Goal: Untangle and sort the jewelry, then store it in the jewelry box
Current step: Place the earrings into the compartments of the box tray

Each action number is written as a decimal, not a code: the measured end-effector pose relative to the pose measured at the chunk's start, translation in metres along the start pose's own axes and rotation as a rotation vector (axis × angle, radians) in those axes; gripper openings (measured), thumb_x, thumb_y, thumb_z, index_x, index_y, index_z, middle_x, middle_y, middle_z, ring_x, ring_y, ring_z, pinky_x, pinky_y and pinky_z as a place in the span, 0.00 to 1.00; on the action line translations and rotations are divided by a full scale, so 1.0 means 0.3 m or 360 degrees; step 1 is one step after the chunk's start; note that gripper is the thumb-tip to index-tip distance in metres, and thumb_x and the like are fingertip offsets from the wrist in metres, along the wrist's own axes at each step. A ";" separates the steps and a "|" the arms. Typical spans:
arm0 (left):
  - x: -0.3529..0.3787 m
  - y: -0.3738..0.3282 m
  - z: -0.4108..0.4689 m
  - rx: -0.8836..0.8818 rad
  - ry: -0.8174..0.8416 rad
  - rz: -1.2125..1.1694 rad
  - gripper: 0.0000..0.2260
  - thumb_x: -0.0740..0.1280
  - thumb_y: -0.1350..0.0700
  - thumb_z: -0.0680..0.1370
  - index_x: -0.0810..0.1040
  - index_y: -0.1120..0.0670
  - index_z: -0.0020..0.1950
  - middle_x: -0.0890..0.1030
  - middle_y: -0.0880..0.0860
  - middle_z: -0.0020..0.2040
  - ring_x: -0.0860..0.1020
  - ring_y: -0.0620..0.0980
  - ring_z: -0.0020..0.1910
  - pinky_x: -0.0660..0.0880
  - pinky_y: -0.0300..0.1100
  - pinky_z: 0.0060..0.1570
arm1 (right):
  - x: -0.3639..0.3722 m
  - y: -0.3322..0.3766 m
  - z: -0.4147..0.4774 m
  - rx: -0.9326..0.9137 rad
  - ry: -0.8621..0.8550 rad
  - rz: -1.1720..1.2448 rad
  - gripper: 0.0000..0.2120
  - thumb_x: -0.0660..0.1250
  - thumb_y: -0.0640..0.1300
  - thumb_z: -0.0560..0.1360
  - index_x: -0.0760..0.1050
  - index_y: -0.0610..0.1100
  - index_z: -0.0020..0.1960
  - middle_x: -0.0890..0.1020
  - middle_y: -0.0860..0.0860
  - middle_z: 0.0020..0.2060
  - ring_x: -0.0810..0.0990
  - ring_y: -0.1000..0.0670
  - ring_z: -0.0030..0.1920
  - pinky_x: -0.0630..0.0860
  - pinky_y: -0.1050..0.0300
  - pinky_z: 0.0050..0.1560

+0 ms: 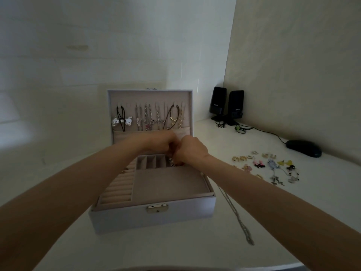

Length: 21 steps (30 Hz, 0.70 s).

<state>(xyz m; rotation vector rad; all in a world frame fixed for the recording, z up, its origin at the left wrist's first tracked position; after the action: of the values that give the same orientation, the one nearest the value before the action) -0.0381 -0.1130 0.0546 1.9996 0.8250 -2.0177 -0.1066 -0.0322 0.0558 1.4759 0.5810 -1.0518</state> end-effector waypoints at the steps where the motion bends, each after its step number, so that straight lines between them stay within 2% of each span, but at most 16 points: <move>1: 0.001 0.003 -0.002 0.0005 0.0000 -0.0007 0.10 0.65 0.68 0.74 0.82 0.56 0.48 0.82 0.50 0.44 0.77 0.43 0.41 0.74 0.37 0.44 | 0.000 0.001 0.000 -0.0017 -0.0009 -0.0017 0.10 0.71 0.40 0.70 0.78 0.39 0.50 0.78 0.46 0.41 0.80 0.45 0.47 0.71 0.58 0.40; 4: -0.002 0.003 -0.011 0.0055 -0.0008 -0.0037 0.12 0.64 0.71 0.72 0.82 0.56 0.46 0.83 0.55 0.45 0.78 0.47 0.42 0.74 0.41 0.44 | 0.003 0.002 0.003 -0.0056 -0.0011 -0.0025 0.15 0.74 0.42 0.68 0.80 0.40 0.53 0.81 0.45 0.47 0.81 0.44 0.50 0.75 0.56 0.44; 7: -0.006 -0.006 -0.021 0.0077 0.0008 -0.0012 0.14 0.64 0.71 0.71 0.80 0.52 0.42 0.83 0.55 0.43 0.78 0.49 0.41 0.74 0.44 0.43 | 0.012 -0.004 0.011 -0.0095 0.0011 0.0001 0.17 0.75 0.44 0.67 0.81 0.43 0.55 0.82 0.45 0.49 0.81 0.45 0.50 0.76 0.56 0.47; 10: -0.012 -0.012 -0.028 0.0039 -0.0014 0.0022 0.13 0.64 0.70 0.71 0.80 0.53 0.42 0.81 0.54 0.42 0.75 0.46 0.37 0.72 0.39 0.40 | 0.019 -0.013 0.008 -0.0143 -0.0014 0.0040 0.15 0.74 0.46 0.68 0.82 0.44 0.54 0.83 0.45 0.49 0.80 0.46 0.50 0.76 0.56 0.48; 13: -0.016 -0.016 -0.036 0.0015 -0.0044 0.0088 0.09 0.65 0.67 0.73 0.79 0.53 0.42 0.79 0.51 0.40 0.73 0.42 0.35 0.69 0.35 0.39 | 0.015 -0.020 -0.006 -0.0222 -0.0073 0.0142 0.11 0.73 0.48 0.70 0.83 0.42 0.49 0.83 0.45 0.45 0.81 0.46 0.47 0.76 0.55 0.46; 16: -0.019 -0.021 -0.041 0.0010 -0.0071 0.0133 0.05 0.70 0.63 0.72 0.79 0.54 0.42 0.77 0.49 0.39 0.72 0.44 0.36 0.68 0.36 0.38 | -0.029 -0.045 -0.013 -0.0206 -0.0141 0.0360 0.11 0.72 0.48 0.70 0.82 0.39 0.41 0.83 0.43 0.38 0.81 0.46 0.41 0.76 0.52 0.43; 19: -0.025 -0.031 -0.049 0.0014 -0.0134 0.0179 0.05 0.70 0.62 0.73 0.81 0.54 0.46 0.78 0.46 0.41 0.72 0.40 0.38 0.67 0.32 0.39 | -0.095 -0.090 -0.013 -0.0184 -0.0203 0.0498 0.10 0.72 0.45 0.70 0.81 0.36 0.40 0.83 0.42 0.37 0.79 0.48 0.40 0.75 0.54 0.43; 21: -0.023 -0.038 -0.050 0.0010 -0.0163 0.0265 0.06 0.69 0.62 0.74 0.82 0.53 0.48 0.78 0.47 0.44 0.74 0.43 0.42 0.71 0.36 0.44 | -0.133 -0.128 -0.015 -0.0157 -0.0218 0.0530 0.08 0.71 0.45 0.73 0.82 0.40 0.42 0.83 0.46 0.36 0.80 0.51 0.42 0.75 0.56 0.47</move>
<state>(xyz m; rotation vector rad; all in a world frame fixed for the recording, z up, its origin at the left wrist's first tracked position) -0.0302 -0.0977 0.0652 1.8817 0.6099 -2.0108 -0.1564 -0.0119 0.0702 1.3463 0.2731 -0.8423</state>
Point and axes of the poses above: each hand's wrist, its own z-axis towards the middle knuckle, its own x-axis out of the palm, y = z × x, the point moved 5 cm from there along z, towards the middle knuckle
